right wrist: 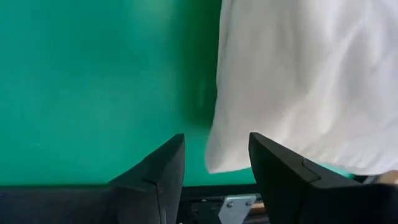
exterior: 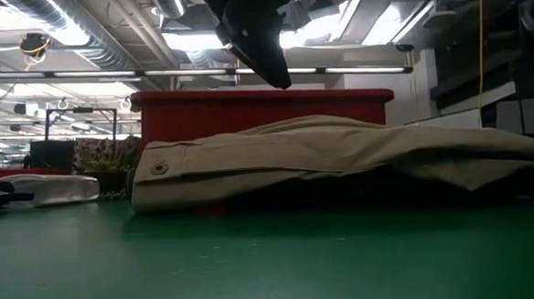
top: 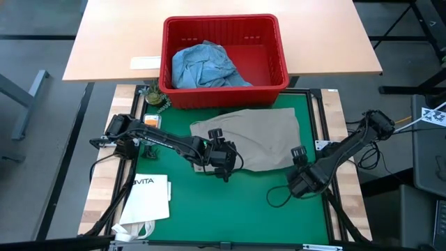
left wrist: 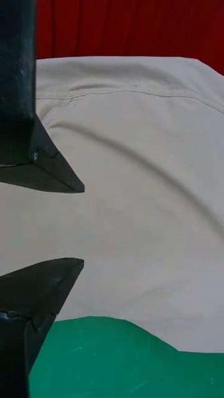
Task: Fold Laundry from Bin
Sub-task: Fold the gray shorts
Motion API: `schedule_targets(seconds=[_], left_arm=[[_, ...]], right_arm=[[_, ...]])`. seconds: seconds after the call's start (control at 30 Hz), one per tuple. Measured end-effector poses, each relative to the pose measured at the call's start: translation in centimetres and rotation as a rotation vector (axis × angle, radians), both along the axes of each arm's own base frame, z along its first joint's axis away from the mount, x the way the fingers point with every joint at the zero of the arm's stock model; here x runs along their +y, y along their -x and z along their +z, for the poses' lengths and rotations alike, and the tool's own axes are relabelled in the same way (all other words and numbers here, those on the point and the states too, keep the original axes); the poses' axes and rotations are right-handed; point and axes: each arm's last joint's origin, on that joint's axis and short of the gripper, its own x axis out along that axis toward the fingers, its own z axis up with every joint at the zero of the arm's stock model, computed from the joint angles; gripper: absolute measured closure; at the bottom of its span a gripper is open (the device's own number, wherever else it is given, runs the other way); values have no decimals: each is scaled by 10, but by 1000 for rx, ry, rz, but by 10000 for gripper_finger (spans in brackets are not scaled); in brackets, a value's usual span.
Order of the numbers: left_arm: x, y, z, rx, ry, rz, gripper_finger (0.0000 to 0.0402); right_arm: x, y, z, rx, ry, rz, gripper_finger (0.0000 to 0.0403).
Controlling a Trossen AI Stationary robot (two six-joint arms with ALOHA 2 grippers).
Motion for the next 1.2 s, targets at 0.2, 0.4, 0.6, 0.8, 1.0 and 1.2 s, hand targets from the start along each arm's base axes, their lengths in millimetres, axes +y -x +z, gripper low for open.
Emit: schedule_targets(seconds=[0.2,0.4,0.6,0.8,1.0,1.2], left_arm=[[0,0,0,0,0,0,227],[0,0,0,0,0,0,227],[0,0,0,-1,0,0,227],[0,0,0,-2,0,0,227],[0,0,0,-3,0,0,227],[0,0,0,-2,0,0,227]], right_arm=[[-7,5,-16,-35,85,-40,223],[-5,4,-29,-85,34,-45,223],[-7,5,-39,-124,57,-40,223],[-9,5,-40,-171,108,-46,223],[-9,5,-40,-176,111,-45,223],[-9,4,-40,-179,111,-45,223]])
